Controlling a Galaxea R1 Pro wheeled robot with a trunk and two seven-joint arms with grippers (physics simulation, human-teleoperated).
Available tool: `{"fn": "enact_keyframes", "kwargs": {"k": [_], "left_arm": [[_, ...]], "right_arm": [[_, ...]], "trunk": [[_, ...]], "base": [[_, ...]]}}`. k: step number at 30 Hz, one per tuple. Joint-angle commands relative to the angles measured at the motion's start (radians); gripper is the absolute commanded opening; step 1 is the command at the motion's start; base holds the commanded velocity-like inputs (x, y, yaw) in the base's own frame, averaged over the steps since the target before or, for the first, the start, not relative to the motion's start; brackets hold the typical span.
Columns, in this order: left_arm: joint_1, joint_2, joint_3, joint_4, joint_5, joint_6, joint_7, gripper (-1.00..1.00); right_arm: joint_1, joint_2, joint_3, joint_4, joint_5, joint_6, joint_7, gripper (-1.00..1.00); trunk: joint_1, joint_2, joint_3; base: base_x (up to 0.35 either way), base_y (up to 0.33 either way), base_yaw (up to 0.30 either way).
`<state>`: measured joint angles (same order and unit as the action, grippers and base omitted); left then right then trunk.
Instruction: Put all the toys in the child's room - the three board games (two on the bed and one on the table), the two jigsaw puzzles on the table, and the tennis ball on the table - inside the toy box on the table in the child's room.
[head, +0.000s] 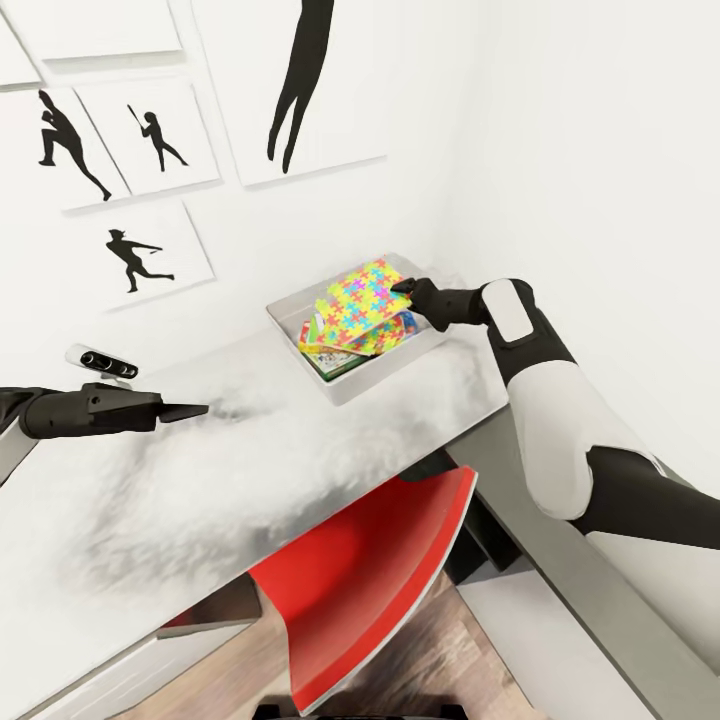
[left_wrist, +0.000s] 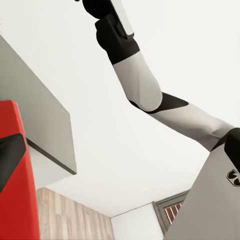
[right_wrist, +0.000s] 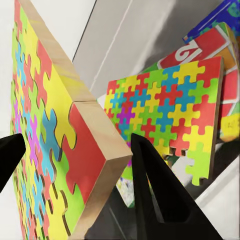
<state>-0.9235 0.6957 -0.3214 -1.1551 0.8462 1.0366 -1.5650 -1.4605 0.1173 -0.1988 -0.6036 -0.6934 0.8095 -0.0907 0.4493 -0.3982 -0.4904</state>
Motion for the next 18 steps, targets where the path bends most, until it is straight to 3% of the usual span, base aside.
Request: {"fn": "enact_keyframes", "kwargs": {"k": [1, 6, 12, 18], "left_arm": [[-0.002, 0.002, -0.004, 0.0, 0.001, 0.011, -0.006, 1.0], [-0.002, 0.002, -0.005, 0.0, 0.001, 0.011, -0.006, 1.0], [-0.002, 0.002, -0.006, 0.0, 0.001, 0.011, -0.006, 1.0], [-0.002, 0.002, -0.006, 0.0, 0.001, 0.011, -0.006, 1.0]], "right_arm": [[-0.001, 0.003, -0.005, 0.0, -0.012, 0.005, -0.03, -1.0], [-0.011, 0.006, -0.006, 0.037, -0.014, 0.005, -0.075, -1.0], [-0.048, 0.018, -0.005, 0.138, -0.013, -0.006, -0.083, -1.0], [-0.055, 0.027, -0.004, 0.156, -0.012, -0.008, -0.084, -1.0]], "trunk": [[0.001, -0.002, -0.002], [0.001, -0.002, -0.002], [0.001, -0.002, -0.002], [0.001, -0.002, -0.002]], "base": [[0.104, 0.033, 0.0], [0.049, 0.012, 0.0], [0.005, 0.001, 0.0], [0.026, 0.0, 0.0]]}}
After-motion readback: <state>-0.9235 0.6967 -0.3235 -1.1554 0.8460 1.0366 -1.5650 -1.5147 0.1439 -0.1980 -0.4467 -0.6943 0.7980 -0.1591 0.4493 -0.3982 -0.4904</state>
